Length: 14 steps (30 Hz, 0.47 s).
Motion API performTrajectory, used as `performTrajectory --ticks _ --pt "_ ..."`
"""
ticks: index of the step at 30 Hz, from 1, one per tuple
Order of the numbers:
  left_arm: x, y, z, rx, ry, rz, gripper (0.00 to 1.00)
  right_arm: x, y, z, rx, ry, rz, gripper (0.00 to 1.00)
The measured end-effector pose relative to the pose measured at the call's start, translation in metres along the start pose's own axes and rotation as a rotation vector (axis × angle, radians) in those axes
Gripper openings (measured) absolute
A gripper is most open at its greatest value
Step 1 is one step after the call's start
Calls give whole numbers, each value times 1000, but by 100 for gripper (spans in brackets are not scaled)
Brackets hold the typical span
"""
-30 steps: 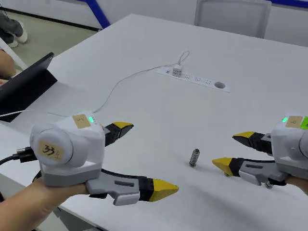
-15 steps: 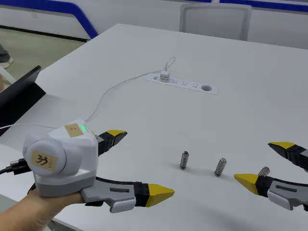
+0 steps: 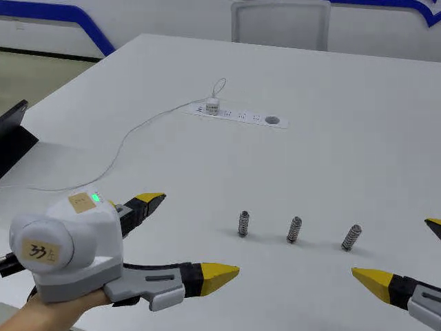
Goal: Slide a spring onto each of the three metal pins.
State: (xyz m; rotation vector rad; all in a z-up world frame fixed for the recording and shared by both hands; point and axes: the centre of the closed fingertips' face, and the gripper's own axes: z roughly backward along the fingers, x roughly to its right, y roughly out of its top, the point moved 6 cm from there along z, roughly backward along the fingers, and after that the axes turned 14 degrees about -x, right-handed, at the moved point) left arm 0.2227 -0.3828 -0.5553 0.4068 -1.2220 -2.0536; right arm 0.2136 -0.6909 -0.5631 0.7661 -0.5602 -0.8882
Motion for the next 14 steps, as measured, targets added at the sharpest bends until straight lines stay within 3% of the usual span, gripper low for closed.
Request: performTrajectory --ticks 6,14 --pt "0 -3 1 -10 -3 -6 100 5 -8 9 46 -3 -71 87" --pt "-5 -3 1 -18 21 -23 100 12 -23 12 20 -54 -134 92"
